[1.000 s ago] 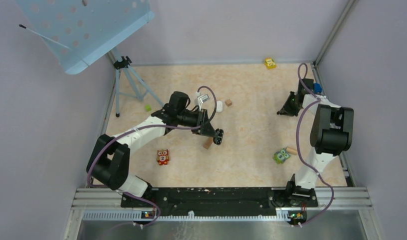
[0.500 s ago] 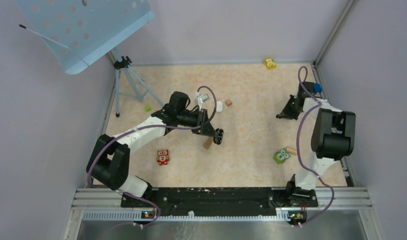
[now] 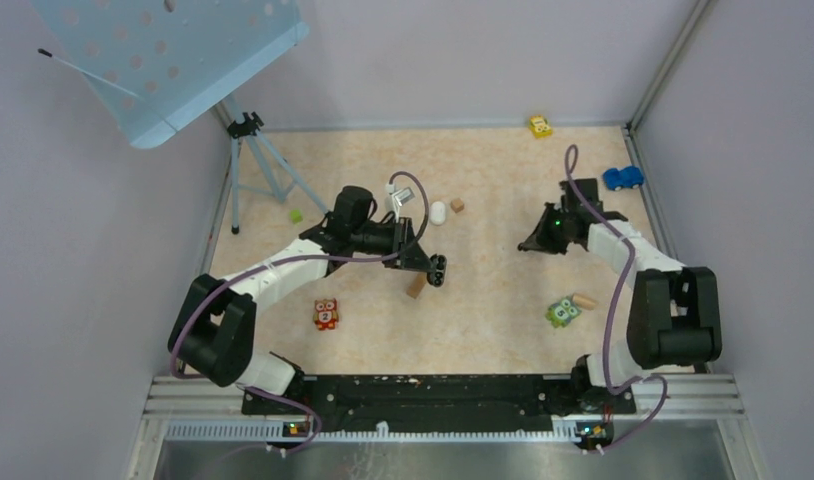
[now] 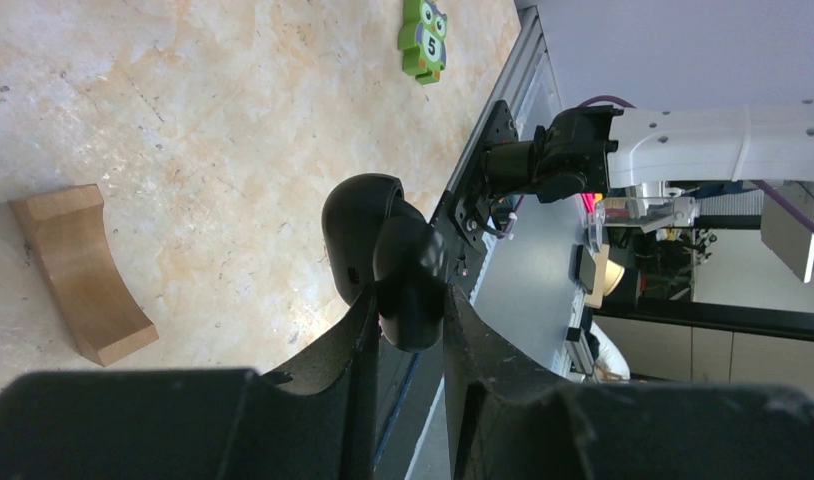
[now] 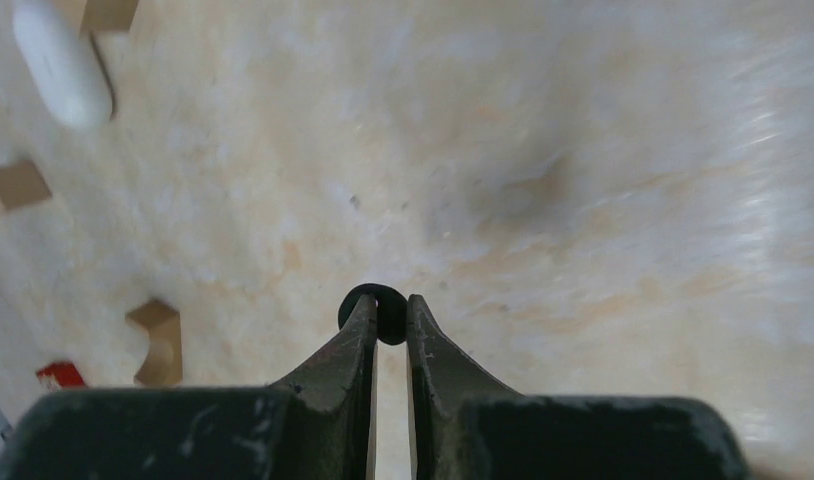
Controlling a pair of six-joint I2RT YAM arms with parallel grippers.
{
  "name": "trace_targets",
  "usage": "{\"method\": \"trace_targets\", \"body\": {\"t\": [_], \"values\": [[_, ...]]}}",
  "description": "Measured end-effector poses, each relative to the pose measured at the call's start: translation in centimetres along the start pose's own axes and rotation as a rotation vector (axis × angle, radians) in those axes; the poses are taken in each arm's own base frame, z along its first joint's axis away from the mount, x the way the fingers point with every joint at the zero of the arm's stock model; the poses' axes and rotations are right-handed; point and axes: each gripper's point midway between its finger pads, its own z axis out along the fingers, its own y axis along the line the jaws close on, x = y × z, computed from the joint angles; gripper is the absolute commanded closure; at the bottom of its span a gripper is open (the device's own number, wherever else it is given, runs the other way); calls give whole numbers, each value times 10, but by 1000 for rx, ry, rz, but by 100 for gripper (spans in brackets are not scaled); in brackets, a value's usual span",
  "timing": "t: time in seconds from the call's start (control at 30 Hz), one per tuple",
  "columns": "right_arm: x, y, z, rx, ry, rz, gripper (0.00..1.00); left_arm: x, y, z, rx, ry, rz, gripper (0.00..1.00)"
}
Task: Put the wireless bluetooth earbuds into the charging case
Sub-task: Place the left earbud at the center of the board, then adjust the left earbud at the center of the board.
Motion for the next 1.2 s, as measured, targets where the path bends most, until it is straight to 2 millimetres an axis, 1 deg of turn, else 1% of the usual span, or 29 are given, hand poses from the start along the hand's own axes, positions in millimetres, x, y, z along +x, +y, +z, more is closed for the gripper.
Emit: {"method": "trace_targets", "body": {"t": [0.07,0.13,0.17,0.23,0.3,0.37,0.47,0.6,0.7,0.8,0.97,1.2], "values": [[30,18,-1,-35,46,-43,93,1,2,1,-4,-3,-8,100],[57,26,-3,-56,82,-53,93,2,5,1,-14,-12,-16,100],[73,26,-3,-62,96,-46,93,3,6,1,-14,-18,-22,100],[101,20,-5,-47,125,-16,93,4,6,1,-8,-24,-36,100],[119,15,-5,-28,135,16,94,4,5,2,1,-29,-47,100],[132,14,-7,-24,136,47,94,3,4,2,10,-35,-54,100],[140,17,-10,-41,116,103,84,2,3,2,14,-40,-48,100],[140,18,-13,-60,70,177,71,2,3,2,12,-39,-42,100],[142,18,-13,-66,59,210,68,2,4,2,12,-39,-40,100],[147,16,-11,-66,67,224,68,2,4,2,11,-39,-39,100],[150,19,-10,-77,79,222,73,2,4,2,11,-38,-39,100],[155,20,-7,-80,101,207,87,3,4,2,9,-37,-41,100]]}}
